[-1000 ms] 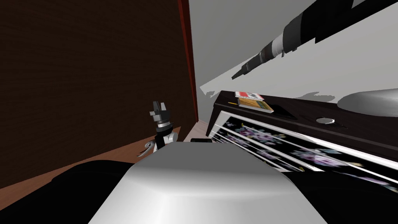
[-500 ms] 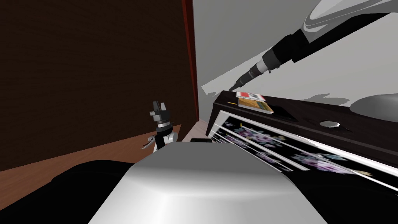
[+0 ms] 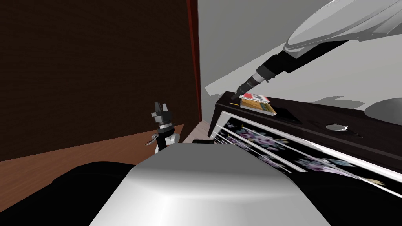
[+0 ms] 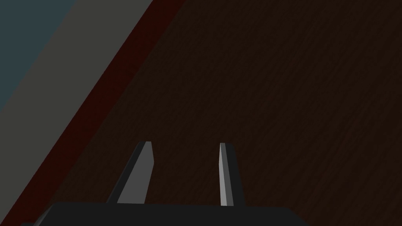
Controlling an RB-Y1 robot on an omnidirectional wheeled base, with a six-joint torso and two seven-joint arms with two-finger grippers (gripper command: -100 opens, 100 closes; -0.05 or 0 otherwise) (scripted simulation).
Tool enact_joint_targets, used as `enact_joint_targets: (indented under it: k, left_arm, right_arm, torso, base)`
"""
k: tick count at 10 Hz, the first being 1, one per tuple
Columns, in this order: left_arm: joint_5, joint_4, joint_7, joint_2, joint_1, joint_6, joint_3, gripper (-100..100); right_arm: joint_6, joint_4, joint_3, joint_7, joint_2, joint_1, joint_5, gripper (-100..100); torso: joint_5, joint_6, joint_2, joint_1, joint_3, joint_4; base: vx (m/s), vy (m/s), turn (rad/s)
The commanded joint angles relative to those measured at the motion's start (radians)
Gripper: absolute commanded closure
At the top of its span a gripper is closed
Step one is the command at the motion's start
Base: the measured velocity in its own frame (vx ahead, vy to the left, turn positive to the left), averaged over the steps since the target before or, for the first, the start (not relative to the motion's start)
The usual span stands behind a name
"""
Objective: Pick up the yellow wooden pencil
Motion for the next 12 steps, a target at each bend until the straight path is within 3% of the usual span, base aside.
enact_joint_targets:
  k: [1,3,4,5,6,7,8,9,12]
  left_arm:
    - [0.000,0.000,0.000,0.000,0.000,0.000,0.000,0]
    - [0.000,0.000,0.000,0.000,0.000,0.000,0.000,0]
    - [0.000,0.000,0.000,0.000,0.000,0.000,0.000,0]
    - [0.000,0.000,0.000,0.000,0.000,0.000,0.000,0]
    - [0.000,0.000,0.000,0.000,0.000,0.000,0.000,0]
    - [0.000,0.000,0.000,0.000,0.000,0.000,0.000,0]
    - [0.000,0.000,0.000,0.000,0.000,0.000,0.000,0]
    - [0.000,0.000,0.000,0.000,0.000,0.000,0.000,0]
    - [0.000,0.000,0.000,0.000,0.000,0.000,0.000,0]
  right_arm:
    - [-0.032,-0.018,0.010,0.007,-0.006,0.012,0.008,-100]
    - [-0.067,-0.043,0.024,0.019,-0.012,0.034,0.019,-100]
    - [-0.055,-0.048,0.025,0.013,0.000,0.020,0.023,-100]
    - [-0.059,-0.047,0.025,0.014,-0.001,0.021,0.023,0]
    - [-0.028,-0.057,0.039,0.028,0.011,0.045,0.030,-100]
    - [-0.017,-0.061,0.044,0.033,0.015,0.053,0.033,-100]
    - [-0.034,-0.050,0.038,0.030,0.009,0.047,0.028,-100]
    - [-0.030,-0.050,0.039,0.032,0.009,0.049,0.028,100]
    - [-0.031,-0.050,0.038,0.032,0.009,0.049,0.028,100]
  torso:
    - [0.000,0.000,0.000,0.000,0.000,0.000]
    - [0.000,0.000,0.001,-0.001,0.001,0.000]
    - [0.000,0.000,0.001,0.000,0.001,0.000]
    - [0.000,0.000,0.000,0.001,0.000,0.000]
    - [0.001,0.000,-0.001,0.002,0.000,0.000]
    - [0.001,0.000,-0.002,0.005,-0.001,0.000]
    - [0.002,0.000,-0.002,0.006,-0.001,-0.001]
    - [0.002,0.000,-0.002,0.005,-0.001,0.000]
    - [0.001,0.000,-0.002,0.003,-0.001,0.000]
  base:
    - [-0.040,-0.051,0.114]
    - [-0.049,-0.053,0.109]
    - [-0.021,-0.024,0.021]
    - [0.000,0.000,0.000]
    - [0.012,0.034,0.078]
    - [0.000,0.053,0.054]
    - [-0.004,0.023,0.002]
    - [0.000,0.000,0.000]
    - [0.000,0.000,0.000]
